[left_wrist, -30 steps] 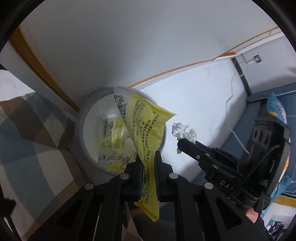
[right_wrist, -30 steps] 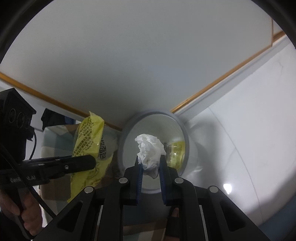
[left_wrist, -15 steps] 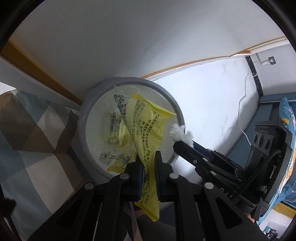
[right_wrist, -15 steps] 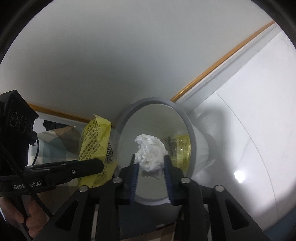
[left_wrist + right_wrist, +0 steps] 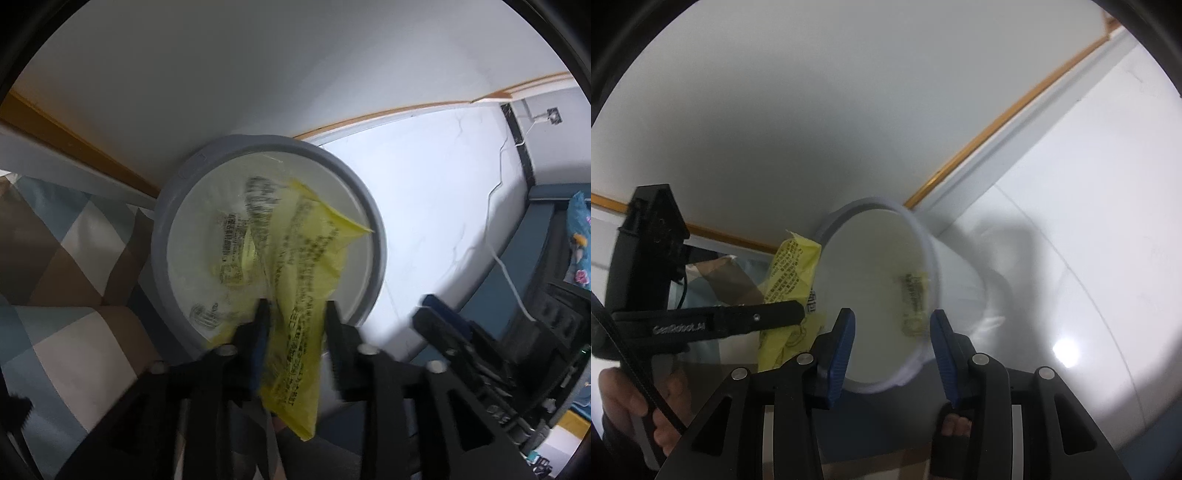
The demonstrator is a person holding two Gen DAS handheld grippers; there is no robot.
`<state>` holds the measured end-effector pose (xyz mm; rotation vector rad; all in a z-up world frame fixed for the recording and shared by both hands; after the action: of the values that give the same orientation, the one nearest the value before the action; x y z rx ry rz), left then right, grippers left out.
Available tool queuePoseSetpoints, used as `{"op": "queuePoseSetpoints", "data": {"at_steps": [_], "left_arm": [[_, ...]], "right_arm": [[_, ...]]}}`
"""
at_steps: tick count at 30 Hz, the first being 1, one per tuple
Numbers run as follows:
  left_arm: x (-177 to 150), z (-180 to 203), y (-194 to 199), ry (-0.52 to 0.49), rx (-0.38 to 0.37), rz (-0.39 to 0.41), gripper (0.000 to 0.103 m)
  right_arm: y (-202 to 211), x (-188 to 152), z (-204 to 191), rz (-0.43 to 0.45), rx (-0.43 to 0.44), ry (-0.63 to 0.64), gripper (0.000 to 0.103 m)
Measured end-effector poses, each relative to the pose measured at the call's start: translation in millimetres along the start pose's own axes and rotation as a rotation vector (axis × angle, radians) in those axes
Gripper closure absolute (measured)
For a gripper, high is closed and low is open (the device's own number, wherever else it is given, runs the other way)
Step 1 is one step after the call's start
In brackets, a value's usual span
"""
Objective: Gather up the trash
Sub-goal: 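Open both grippers to drop the yellow bag and tissue into the bin, then move both tools back over the table toward the brown packets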
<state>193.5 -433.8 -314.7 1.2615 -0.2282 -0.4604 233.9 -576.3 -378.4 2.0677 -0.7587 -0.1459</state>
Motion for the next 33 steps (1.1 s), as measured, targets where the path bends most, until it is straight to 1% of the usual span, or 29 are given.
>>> {"op": "queuePoseSetpoints", "data": {"at_steps": [1, 3, 5, 6, 7, 11, 14, 16, 18, 23, 24, 25, 26, 28, 29, 31, 33], "left_arm": [[1, 0, 1, -0.001, 0.0, 0.008, 0.063], [3, -1, 5, 0.003, 0.003, 0.028, 0.06], [3, -1, 7, 0.004, 0.001, 0.03, 0.052], [3, -1, 7, 0.001, 0.001, 0.029, 0.042], [2, 1, 8, -0.01, 0.002, 0.031, 0.038], [-2, 8, 23, -0.042, -0.015, 0.059, 0.038], [-8, 11, 44, -0.074, -0.001, 0.116, 0.038], [-14, 11, 57, -0.071, -0.001, 0.148, 0.038], [-19, 9, 72, -0.07, 0.003, 0.196, 0.038], [-37, 5, 128, -0.085, 0.031, 0.372, 0.038], [-41, 3, 140, -0.085, 0.036, 0.409, 0.038], [-46, 0, 155, -0.082, 0.041, 0.45, 0.037], [-52, -5, 167, -0.076, 0.06, 0.477, 0.036], [-61, -16, 190, -0.064, 0.13, 0.523, 0.032], [-69, -21, 206, -0.049, 0.135, 0.561, 0.031], [-80, -31, 230, -0.017, 0.124, 0.611, 0.025], [-92, -41, 256, 0.008, 0.132, 0.671, 0.024]], "right_arm": [[6, -1, 3, 0.006, -0.012, 0.009, 0.061], [18, -1, 8, 0.024, -0.026, 0.009, 0.061], [30, 1, 10, 0.045, -0.022, 0.001, 0.061], [38, 2, 11, 0.063, -0.02, -0.003, 0.061], [43, 3, 11, 0.073, -0.017, -0.005, 0.061], [68, 5, 3, 0.118, -0.018, 0.011, 0.061], [87, 7, -5, 0.148, -0.026, 0.044, 0.061], [101, 8, -12, 0.169, -0.035, 0.062, 0.061], [116, 10, -18, 0.194, -0.036, 0.074, 0.061], [154, 11, -45, 0.254, -0.023, 0.1, 0.06], [161, 11, -50, 0.262, -0.018, 0.107, 0.059], [168, 10, -59, 0.273, -0.011, 0.118, 0.054], [176, 8, -68, 0.288, -0.007, 0.133, 0.053], [190, 3, -87, 0.318, 0.004, 0.165, 0.053], [198, 1, -99, 0.335, 0.011, 0.186, 0.052], [212, -6, -118, 0.365, 0.02, 0.214, 0.05], [228, -13, -141, 0.395, 0.035, 0.245, 0.048]]}}
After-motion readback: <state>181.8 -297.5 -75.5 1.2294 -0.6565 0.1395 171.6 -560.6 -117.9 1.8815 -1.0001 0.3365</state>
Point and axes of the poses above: each gripper's, at about its wrist camera, not at the fingertips, and y roughly against the way its jaws point, z to its right, x to its top, the point moved 10 cm from there along -y, roughly the way its jaws point, and after that the axes turned 2 degrees about -x, right-handed, at the moved point
